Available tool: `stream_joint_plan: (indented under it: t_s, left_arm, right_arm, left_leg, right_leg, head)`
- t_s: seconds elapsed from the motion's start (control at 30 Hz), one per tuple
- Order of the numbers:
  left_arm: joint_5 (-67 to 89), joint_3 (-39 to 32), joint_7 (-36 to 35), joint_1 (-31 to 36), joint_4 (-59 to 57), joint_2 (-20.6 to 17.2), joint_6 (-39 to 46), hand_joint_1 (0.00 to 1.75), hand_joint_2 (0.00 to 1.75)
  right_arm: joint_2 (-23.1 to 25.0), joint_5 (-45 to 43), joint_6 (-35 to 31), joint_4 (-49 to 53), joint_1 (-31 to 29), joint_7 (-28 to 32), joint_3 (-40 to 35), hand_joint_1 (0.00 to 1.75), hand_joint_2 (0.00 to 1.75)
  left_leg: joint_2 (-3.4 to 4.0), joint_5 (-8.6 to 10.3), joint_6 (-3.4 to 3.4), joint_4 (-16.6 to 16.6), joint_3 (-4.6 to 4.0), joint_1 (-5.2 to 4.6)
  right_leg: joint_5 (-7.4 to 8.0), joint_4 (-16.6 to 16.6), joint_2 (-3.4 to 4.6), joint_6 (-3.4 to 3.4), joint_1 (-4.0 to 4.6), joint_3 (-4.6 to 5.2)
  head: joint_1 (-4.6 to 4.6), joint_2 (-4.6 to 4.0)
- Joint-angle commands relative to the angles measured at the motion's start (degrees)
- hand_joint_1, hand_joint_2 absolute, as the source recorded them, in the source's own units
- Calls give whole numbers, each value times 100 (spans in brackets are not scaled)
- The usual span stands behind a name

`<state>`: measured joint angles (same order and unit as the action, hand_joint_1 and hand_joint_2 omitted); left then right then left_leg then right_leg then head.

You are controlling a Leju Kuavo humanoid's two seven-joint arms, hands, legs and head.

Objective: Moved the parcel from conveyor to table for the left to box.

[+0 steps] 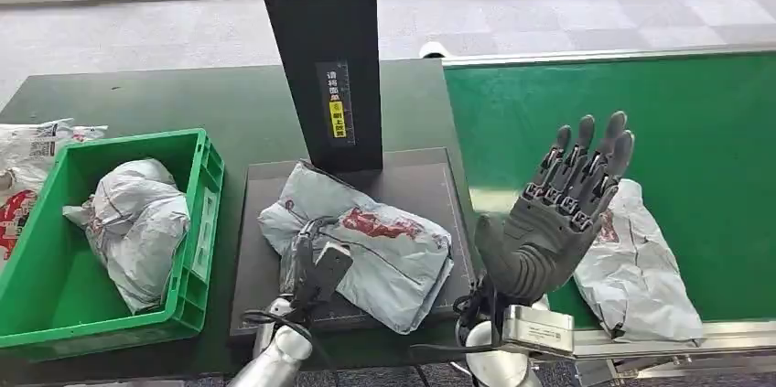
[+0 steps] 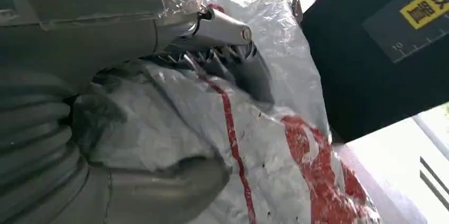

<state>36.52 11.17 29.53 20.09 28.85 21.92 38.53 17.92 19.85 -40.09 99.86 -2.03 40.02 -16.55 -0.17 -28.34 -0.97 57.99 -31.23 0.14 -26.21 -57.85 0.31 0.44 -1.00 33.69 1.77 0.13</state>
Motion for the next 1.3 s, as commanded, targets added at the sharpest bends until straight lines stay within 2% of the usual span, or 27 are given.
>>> stream_joint_plan:
  t_s: [0.03,0.3,0.37,0.43,0.57,0.63,0.73,0.77,1.07,1.2,1.3]
  left_arm:
    - [252,717,-217,115,-601,-219,127,175,175]
    - [945,488,-514,-4,-188,-325,147,175,175]
    - [1663,48,-627,-136,219,-301,147,175,175]
    - [2506,-858,-455,-244,853,-192,147,175,175]
    - [2580,-969,-411,-244,939,-192,147,175,175]
    - [3012,-1423,-312,-386,1901,-192,147,175,175]
    - [3081,-1741,-67,-453,2847,-192,147,175,175]
    - [3190,-1792,-71,-478,3172,-192,147,175,175]
    - [3190,-1792,-71,-478,3172,-192,147,175,175]
    - [3246,-1777,-63,-553,4431,-192,147,175,175]
    - [3246,-1777,-63,-553,4431,-192,147,175,175]
  right_arm:
    - [208,-55,9,-317,199,-2,194,0,175]
    - [208,-100,9,-377,159,-2,207,0,175]
    - [208,-179,9,-326,151,-2,283,0,175]
    - [208,-229,9,-250,172,-2,419,0,175]
    - [208,-227,9,-235,179,-2,430,0,175]
    - [208,-255,9,-207,218,-2,504,0,175]
    - [208,-272,9,-145,274,-2,558,0,175]
    - [208,-280,9,-122,285,-2,577,0,175]
    - [208,-280,9,-122,285,-2,577,0,175]
    - [208,-325,9,-14,333,-2,673,0,175]
    - [208,-325,9,-14,333,-2,673,0,175]
  left_leg:
    - [-1,3,-2,-15,17,4]
    - [9,6,-2,-22,25,5]
    - [12,6,-3,-24,27,5]
    - [10,3,-2,-16,21,6]
    - [7,1,-1,-9,15,8]
    - [4,2,-2,-10,11,8]
    - [8,2,-3,-5,3,11]
    - [4,1,-2,-1,-2,8]
    - [5,1,0,-5,6,8]
    - [5,0,0,2,-5,8]
    - [7,0,-1,1,-5,9]
  right_leg:
    - [3,16,-4,-6,5,-19]
    - [8,21,4,-9,5,-25]
    - [10,23,6,-9,5,-27]
    - [7,16,5,-8,5,-24]
    - [5,13,3,-7,8,-19]
    - [5,12,0,-8,9,-15]
    - [6,9,2,-9,13,-6]
    - [3,4,1,-6,11,-3]
    - [3,7,1,-5,9,-8]
    - [2,1,3,-4,7,2]
    - [3,2,3,-5,8,2]
  head:
    - [0,0]
    - [0,0]
    - [0,0]
    - [0,0]
    - [0,0]
    - [-2,0]
    - [-2,0]
    - [0,0]
    - [0,0]
    - [-2,0]
    - [-2,0]
